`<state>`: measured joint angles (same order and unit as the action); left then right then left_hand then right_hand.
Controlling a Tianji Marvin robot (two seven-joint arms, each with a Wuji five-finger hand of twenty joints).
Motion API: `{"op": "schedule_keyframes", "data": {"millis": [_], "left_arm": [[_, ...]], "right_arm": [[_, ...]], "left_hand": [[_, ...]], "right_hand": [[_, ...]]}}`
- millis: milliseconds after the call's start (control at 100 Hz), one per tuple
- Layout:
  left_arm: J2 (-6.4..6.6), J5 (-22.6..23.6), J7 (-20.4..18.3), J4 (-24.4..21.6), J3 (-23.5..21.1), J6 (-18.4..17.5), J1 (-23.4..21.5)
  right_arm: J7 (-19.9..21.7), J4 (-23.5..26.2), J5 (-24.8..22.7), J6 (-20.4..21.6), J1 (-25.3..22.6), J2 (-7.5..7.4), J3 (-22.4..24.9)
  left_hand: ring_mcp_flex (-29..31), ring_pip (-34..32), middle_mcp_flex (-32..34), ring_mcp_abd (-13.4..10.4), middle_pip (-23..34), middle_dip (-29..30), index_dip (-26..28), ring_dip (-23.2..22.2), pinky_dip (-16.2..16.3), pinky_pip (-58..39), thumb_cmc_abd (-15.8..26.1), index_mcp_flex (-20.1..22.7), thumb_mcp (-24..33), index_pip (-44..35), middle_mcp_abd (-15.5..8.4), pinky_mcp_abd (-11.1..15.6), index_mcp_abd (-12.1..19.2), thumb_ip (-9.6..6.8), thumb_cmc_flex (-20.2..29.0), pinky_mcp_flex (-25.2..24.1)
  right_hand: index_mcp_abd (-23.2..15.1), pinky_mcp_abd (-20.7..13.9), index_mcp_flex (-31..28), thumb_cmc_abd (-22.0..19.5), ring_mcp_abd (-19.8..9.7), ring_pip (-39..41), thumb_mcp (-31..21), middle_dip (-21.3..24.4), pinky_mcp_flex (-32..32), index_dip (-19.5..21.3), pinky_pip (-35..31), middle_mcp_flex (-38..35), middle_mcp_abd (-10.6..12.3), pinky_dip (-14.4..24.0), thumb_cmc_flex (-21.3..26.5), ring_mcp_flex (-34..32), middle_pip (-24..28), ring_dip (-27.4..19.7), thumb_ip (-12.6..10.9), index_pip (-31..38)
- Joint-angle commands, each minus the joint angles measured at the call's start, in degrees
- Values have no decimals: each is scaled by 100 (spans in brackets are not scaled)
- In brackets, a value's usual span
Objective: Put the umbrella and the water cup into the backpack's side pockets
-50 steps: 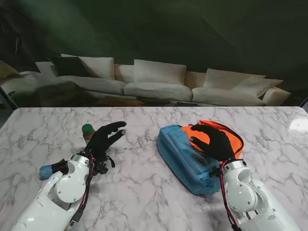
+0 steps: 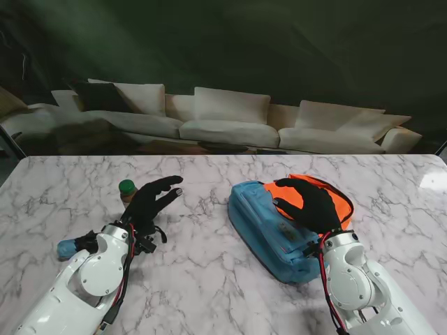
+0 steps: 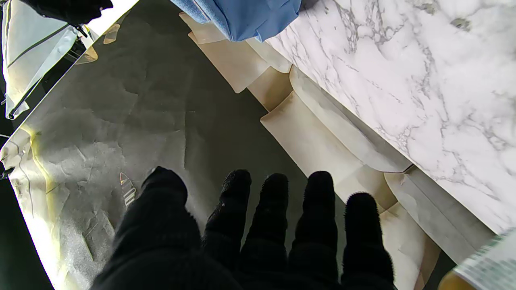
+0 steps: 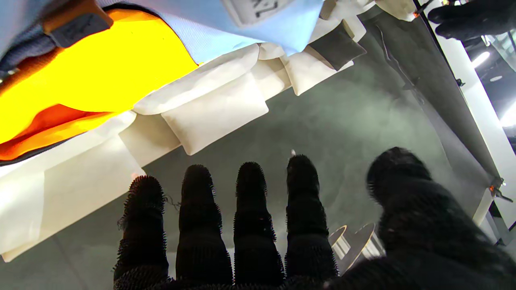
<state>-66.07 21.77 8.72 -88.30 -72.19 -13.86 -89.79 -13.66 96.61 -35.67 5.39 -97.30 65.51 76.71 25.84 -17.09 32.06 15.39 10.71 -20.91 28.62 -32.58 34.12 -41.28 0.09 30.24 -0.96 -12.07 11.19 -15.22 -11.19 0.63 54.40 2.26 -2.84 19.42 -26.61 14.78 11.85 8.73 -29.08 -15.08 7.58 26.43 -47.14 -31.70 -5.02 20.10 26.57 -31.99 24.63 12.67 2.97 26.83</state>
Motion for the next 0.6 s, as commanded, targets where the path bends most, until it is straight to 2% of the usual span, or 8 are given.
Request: {"op": "schedule_keyframes", "data": {"millis": [0, 210, 290, 390, 470, 590], "left_arm": [[-9, -40, -90, -11, 14, 46, 4], [-5, -69, -130, -33, 29, 90, 15], [-4, -56, -126, -57, 22, 92, 5], [-3, -53, -120, -99, 13, 89, -19], [-4, -45, -109, -133, 13, 60, -39], [9, 37, -120, -99, 43, 53, 0]], "right_arm": [[78, 233, -117, -95, -127, -19, -31], [256, 805, -734, -417, -308, -108, -137], [415, 971, -953, -662, -289, -147, -274], [573, 1083, -1236, -1070, -197, -186, -548], [714, 1105, -1347, -1428, -73, -204, -788], [1004, 1047, -1541, -1968, 157, -242, -1096]], "left_hand": [[147, -111, 73, -42, 108, -63, -16, -72, 34, -119, 290, 47, -51, -25, -51, -91, 23, -42, -6, -75], [141, -102, 71, -44, 101, -61, -18, -68, 33, -115, 287, 44, -54, -22, -50, -89, 26, -41, -8, -73], [141, -99, 70, -33, 98, -60, -17, -67, 34, -115, 290, 48, -51, -23, -41, -91, 22, -42, -4, -72], [134, -95, 62, -44, 93, -58, -18, -65, 32, -111, 287, 43, -63, -20, -53, -92, 26, -38, -29, -77], [141, -94, 72, -44, 95, -59, -19, -64, 32, -110, 284, 41, -64, -18, -59, -94, 28, -37, -50, -72], [133, -86, 62, -48, 88, -57, -19, -61, 32, -108, 285, 33, -56, -16, -61, -88, 39, -38, -50, -77]], "right_hand": [[0, -41, 365, -114, 61, -266, 194, 89, -245, -171, 217, 424, -45, -147, -370, 344, -215, -165, -34, -162], [364, -29, 962, -95, 75, -495, 520, 235, -432, -295, 686, 1069, -166, -255, -1043, 798, -483, -327, 60, -700], [556, -26, 1156, -30, 119, -638, 343, 417, -480, -373, 1008, 1494, -289, -237, -1372, 1004, -812, -434, 95, -1115], [647, -1, 1419, 67, 305, -895, 196, 635, -612, -362, 1390, 2074, -400, -320, -1499, 1363, -1242, -649, 110, -1377], [825, -12, 1596, 276, 309, -965, -20, 850, -665, -371, 1811, 2184, -439, -471, -1652, 1606, -1650, -927, 137, -1730], [1050, -11, 1745, 534, 262, -983, -225, 1051, -734, -448, 2153, 2078, -482, -552, -1808, 1784, -2085, -1065, 202, -2201]]}}
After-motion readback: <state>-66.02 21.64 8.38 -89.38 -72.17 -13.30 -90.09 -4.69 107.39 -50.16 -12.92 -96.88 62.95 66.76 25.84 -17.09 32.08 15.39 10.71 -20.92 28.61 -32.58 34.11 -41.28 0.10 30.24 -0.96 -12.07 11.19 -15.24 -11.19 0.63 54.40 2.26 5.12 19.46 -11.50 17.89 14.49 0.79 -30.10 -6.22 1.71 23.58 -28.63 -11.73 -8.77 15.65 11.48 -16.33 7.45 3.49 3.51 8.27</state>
